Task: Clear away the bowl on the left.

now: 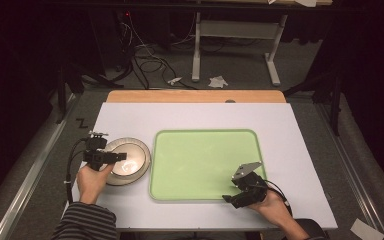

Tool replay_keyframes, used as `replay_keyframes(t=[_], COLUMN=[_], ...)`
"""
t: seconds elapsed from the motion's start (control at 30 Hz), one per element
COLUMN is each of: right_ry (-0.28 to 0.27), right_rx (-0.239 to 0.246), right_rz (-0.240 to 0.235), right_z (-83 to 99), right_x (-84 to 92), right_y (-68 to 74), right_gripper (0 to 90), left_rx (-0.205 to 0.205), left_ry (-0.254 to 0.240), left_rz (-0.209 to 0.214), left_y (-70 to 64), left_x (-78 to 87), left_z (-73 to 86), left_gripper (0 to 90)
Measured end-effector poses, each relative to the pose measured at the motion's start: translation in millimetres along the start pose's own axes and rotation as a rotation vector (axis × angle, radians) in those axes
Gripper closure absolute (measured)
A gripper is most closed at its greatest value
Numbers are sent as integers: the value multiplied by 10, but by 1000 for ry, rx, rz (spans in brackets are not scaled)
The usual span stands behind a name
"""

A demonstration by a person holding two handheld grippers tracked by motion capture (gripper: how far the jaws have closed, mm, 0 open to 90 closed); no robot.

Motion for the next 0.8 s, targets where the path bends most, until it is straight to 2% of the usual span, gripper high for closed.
replay_keyframes(t=[0.2,0.8], right_ry=[3,8], right_rx=[0,6], right_rz=[1,-1], right_z=[3,6], right_x=[-4,-4], right_y=[5,7], right_gripper=[332,331], left_rx=[5,63], left_ry=[30,52], left_rz=[-13,19], left_y=[29,78], left_x=[-25,-41], left_z=[28,48], left_gripper=[596,738])
Point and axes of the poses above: each handheld gripper's, and its own axes: x roughly backward along the jaws, z roughly out of its underside, y roughly to its left, the point moved 9 cm from there along -x, roughly forward along the jaws, and after that the axes turned 2 degrees about -x, right-handed, at the moved point
